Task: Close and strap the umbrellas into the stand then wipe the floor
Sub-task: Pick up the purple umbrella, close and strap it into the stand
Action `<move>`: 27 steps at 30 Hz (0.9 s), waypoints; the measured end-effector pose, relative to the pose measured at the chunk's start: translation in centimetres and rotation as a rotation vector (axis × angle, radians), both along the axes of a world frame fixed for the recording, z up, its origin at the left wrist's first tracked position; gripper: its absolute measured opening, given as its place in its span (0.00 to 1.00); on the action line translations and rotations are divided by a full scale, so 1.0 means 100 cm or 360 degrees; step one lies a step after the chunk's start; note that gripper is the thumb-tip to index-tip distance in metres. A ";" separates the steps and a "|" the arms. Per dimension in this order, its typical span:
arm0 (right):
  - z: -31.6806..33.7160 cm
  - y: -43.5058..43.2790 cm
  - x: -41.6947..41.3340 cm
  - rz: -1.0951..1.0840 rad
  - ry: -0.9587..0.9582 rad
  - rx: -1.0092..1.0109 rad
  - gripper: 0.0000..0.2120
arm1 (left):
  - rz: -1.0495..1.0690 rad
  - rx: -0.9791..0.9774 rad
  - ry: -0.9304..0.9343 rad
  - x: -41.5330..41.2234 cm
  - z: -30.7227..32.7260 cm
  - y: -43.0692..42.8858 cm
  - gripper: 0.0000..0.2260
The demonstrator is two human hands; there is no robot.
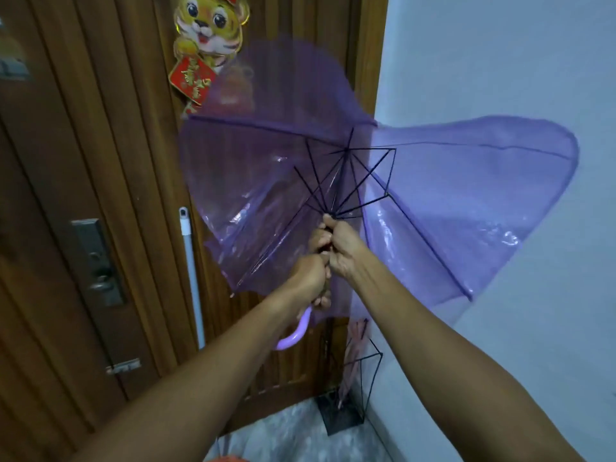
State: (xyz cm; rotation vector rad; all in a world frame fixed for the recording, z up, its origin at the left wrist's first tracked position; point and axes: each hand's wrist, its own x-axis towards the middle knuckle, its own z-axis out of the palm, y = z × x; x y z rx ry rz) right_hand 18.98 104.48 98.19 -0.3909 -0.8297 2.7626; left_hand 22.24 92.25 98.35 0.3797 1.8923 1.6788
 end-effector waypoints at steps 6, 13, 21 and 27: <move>0.015 -0.004 0.013 -0.0190 -0.0073 0.0308 0.20 | -0.0193 -0.0041 0.0071 0.003 -0.005 -0.008 0.21; 0.033 0.003 0.019 -0.0420 -0.0085 0.0459 0.20 | -0.0426 -0.0106 0.0541 0.015 -0.015 -0.038 0.16; 0.021 -0.034 0.027 -0.0472 -0.0441 0.0779 0.19 | -0.0317 -0.0456 0.1287 0.006 -0.023 -0.062 0.17; -0.009 -0.065 0.029 -0.0394 -0.0584 0.0871 0.15 | -0.0338 -0.0564 0.1315 -0.001 -0.026 -0.058 0.16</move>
